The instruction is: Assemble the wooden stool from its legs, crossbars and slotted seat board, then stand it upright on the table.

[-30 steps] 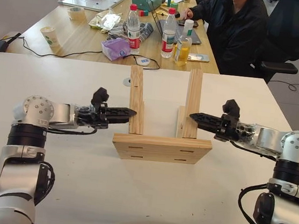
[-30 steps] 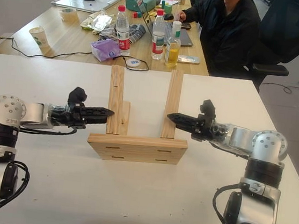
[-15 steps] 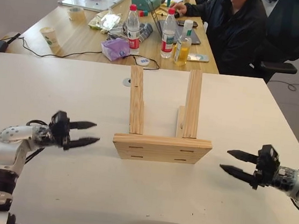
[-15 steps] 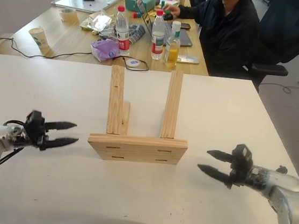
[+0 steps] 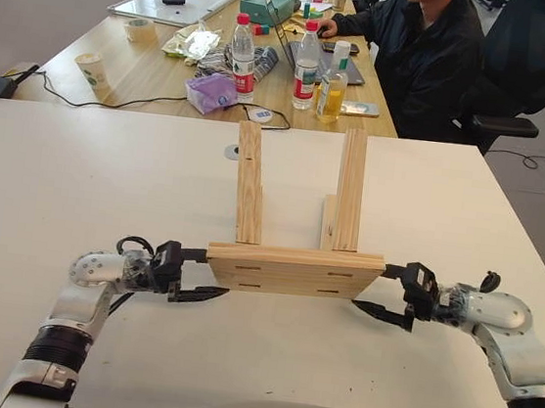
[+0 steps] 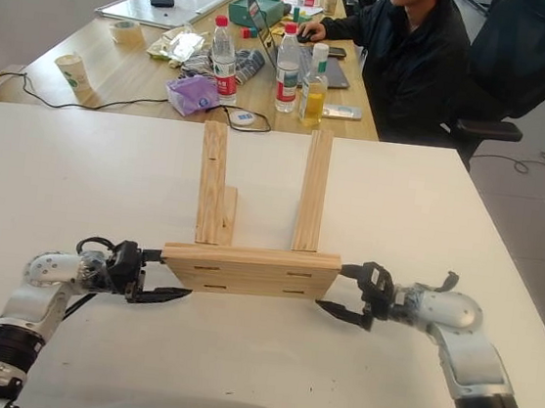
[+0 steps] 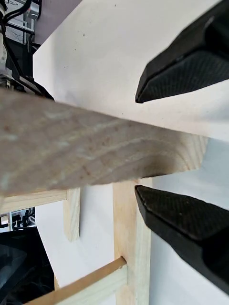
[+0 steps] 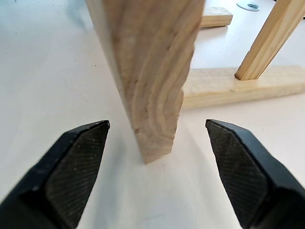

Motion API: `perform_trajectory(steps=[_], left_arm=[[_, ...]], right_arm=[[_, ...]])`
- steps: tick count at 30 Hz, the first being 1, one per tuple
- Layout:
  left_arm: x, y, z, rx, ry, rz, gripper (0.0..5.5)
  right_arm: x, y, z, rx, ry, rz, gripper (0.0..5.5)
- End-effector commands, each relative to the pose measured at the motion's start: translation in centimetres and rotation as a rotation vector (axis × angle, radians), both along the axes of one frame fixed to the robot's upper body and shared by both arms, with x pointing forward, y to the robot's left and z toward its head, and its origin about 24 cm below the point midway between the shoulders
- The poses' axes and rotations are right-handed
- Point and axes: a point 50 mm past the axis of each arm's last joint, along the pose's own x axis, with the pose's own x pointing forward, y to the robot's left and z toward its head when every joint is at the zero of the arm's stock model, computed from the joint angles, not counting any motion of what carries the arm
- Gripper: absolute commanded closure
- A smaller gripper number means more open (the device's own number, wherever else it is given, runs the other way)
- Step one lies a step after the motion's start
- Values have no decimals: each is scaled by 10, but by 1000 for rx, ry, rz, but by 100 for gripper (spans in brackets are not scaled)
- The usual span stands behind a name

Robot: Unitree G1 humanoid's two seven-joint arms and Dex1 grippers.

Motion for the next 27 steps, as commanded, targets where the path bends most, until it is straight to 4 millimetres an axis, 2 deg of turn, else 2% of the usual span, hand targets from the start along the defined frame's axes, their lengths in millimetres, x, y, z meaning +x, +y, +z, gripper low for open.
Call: perform_trajectory(steps=[1, 4, 9, 13, 15, 17, 21, 22, 23, 25, 27], left_arm=[[9, -9, 4, -11, -42, 1, 250], [8, -12, 5, -20, -44, -24, 296], [14, -5, 8, -14, -46, -12, 384], [17, -7, 16, -33, -72, -28, 390], [26, -15, 42, -112, -97, -15, 390], [36, -26, 82, -212, -41, -21, 390], [64, -37, 172, -412, 191, 7, 390], [79, -33, 198, -497, 369, 18, 390], [86, -32, 219, -519, 476, 14, 390], [96, -31, 240, -457, 616, 74, 390], [112, -28, 243, -440, 674, 217, 394]], right_arm=[[11, 11, 0, 16, -29, 19, 173], [9, 13, 0, 47, -6, 38, 229], [6, 11, 7, 75, 9, 57, 328], [7, 15, 27, 160, -3, 66, 348], [11, 15, 48, 250, -6, 49, 349], [20, 12, 87, 421, 23, -1, 349], [40, -1, 165, 763, 132, -34, 349], [48, -7, 186, 897, 182, -53, 349], [55, -12, 204, 1026, 234, -59, 349], [70, -17, 224, 1147, 294, -114, 349], [89, -14, 229, 1181, 358, -217, 359]])
